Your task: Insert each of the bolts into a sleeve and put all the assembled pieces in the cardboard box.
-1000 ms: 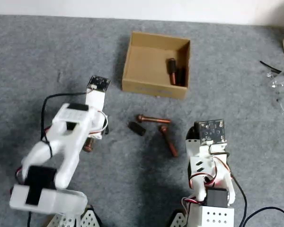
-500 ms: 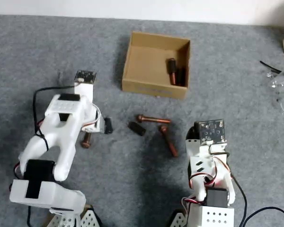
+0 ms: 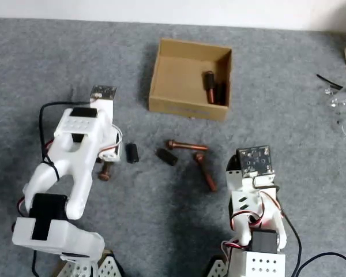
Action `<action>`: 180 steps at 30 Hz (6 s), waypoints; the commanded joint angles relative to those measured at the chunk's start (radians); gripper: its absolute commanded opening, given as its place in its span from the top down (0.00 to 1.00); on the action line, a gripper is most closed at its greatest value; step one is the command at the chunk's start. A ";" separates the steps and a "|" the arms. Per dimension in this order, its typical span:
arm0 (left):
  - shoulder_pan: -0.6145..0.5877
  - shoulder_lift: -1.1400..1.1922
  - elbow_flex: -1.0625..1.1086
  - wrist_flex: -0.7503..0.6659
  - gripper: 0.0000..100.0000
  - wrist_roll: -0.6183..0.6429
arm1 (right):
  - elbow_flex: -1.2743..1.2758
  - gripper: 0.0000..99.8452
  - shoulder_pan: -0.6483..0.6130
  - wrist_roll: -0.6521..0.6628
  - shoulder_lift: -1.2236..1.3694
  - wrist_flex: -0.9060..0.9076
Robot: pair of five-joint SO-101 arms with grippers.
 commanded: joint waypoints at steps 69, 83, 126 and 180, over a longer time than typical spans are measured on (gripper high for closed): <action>0.143 -0.177 0.067 0.301 0.87 0.617 | 0.113 0.99 0.015 0.020 -0.015 -0.045; 0.134 -0.173 0.099 0.144 0.87 0.844 | 0.113 0.99 0.015 0.020 -0.015 -0.045; 0.081 -0.183 0.090 0.095 0.87 0.918 | 0.113 0.99 0.013 0.020 -0.015 -0.045; -0.119 -0.180 0.378 -0.201 0.92 0.985 | 0.113 0.99 0.013 0.020 -0.015 -0.045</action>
